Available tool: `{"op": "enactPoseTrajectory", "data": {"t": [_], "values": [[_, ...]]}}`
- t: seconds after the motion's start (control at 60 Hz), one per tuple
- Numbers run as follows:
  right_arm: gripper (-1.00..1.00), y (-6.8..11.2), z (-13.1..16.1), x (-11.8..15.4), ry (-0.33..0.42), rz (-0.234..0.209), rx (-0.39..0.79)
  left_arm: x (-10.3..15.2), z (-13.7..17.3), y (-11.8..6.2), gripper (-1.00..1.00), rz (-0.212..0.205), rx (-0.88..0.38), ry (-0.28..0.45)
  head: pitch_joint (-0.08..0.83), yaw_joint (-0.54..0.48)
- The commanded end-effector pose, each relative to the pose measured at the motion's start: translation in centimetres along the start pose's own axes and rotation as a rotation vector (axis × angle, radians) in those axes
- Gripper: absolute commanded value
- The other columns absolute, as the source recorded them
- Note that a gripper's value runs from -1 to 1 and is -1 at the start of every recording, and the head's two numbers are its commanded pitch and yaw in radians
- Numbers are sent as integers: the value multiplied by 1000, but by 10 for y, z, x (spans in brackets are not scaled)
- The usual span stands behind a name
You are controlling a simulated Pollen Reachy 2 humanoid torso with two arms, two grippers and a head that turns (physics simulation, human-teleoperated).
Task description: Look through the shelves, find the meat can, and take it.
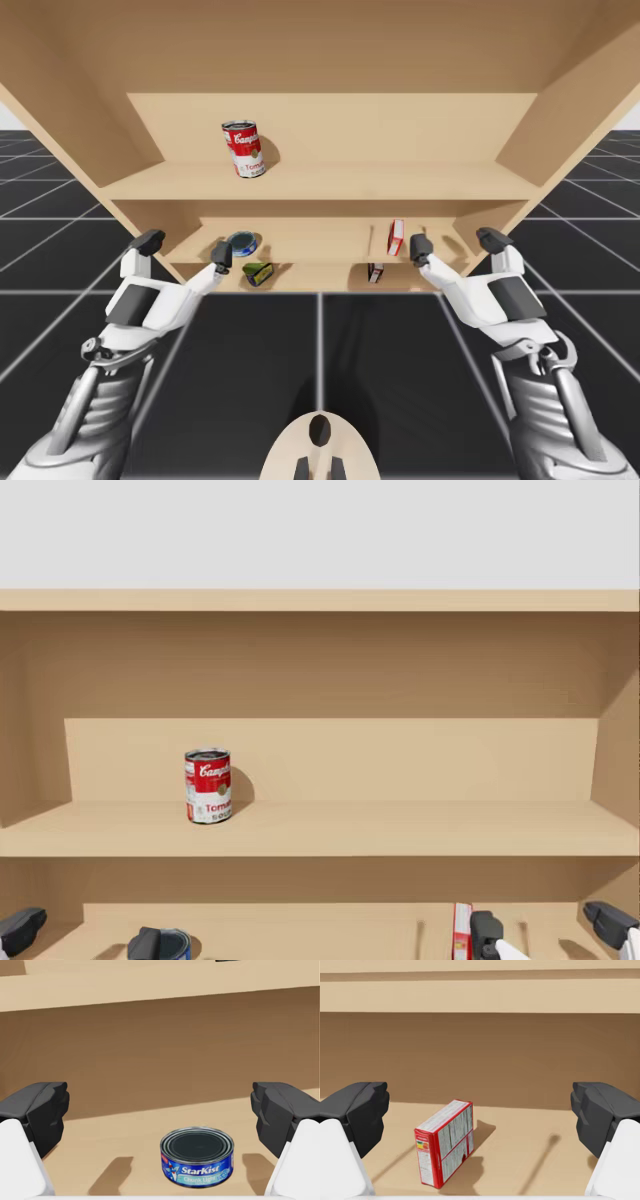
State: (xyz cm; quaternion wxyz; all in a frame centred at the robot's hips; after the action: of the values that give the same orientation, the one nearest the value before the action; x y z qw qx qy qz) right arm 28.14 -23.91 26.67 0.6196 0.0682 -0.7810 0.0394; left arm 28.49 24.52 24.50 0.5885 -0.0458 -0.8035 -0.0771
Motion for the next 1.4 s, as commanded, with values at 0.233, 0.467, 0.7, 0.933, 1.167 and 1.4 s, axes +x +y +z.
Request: {"op": "enactPoseTrajectory", "data": {"t": [0.233,0.467,0.7,0.933,1.167,1.4], "values": [[-1000,0,1,1,10,7,-23,0,0,1,-1000,2,-1,1,131,-9],[-1000,0,0,0,8,19,-28,-1,0,0,-1000,-1,-6,2,310,14],[-1000,0,0,-1,10,23,-23,0,1,-1,-1000,1,-13,-4,463,90],[-1000,0,1,0,17,19,-17,2,2,-3,-1000,2,-20,-9,571,203],[-1000,0,1,-1,22,16,-15,16,10,-10,-1000,8,-40,-22,604,241],[-1000,-1,2,-3,32,12,-19,51,40,-13,-1000,62,-142,86,604,255]]}}
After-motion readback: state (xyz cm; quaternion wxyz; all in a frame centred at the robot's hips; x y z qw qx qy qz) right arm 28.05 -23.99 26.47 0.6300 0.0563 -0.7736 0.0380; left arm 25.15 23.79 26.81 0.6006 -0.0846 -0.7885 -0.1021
